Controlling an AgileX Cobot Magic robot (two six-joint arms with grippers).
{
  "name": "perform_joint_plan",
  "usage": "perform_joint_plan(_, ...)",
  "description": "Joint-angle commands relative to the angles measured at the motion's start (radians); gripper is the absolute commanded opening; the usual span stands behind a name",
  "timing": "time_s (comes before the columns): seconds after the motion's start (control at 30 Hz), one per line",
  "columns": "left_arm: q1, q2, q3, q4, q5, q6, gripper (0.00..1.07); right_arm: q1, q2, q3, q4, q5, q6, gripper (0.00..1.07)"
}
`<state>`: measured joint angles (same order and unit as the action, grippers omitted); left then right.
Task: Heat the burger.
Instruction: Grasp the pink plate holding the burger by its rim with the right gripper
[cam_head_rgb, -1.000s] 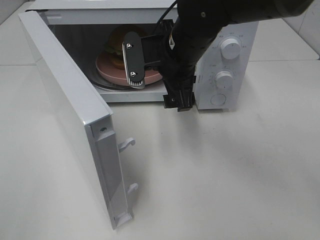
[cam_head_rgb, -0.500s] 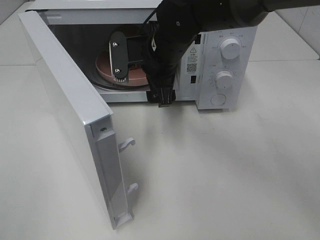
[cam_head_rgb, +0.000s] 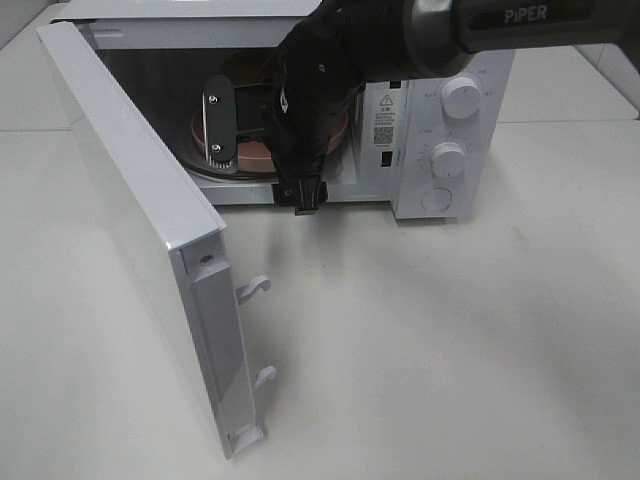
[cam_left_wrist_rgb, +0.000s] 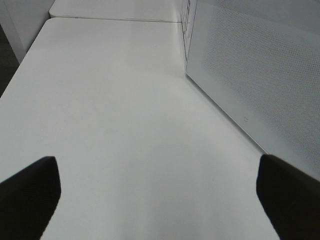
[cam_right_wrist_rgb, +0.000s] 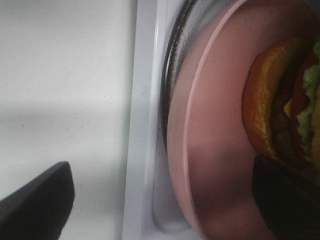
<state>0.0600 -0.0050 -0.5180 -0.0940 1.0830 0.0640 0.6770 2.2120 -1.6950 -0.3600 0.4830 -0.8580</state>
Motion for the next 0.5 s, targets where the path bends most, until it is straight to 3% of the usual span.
perform_joint_plan(0.03,0.002,-0.018,0.0,0.003,-0.013,-0.003,1.0,0.001,0.035,-0.039,-0.002,-0.009,0.014,0.92)
perform_joint_plan(0.5,0.002,-0.018,0.0,0.005,-0.013,-0.003,1.0,-0.018,0.135,-0.117,-0.002,-0.043,0.014,0.91)
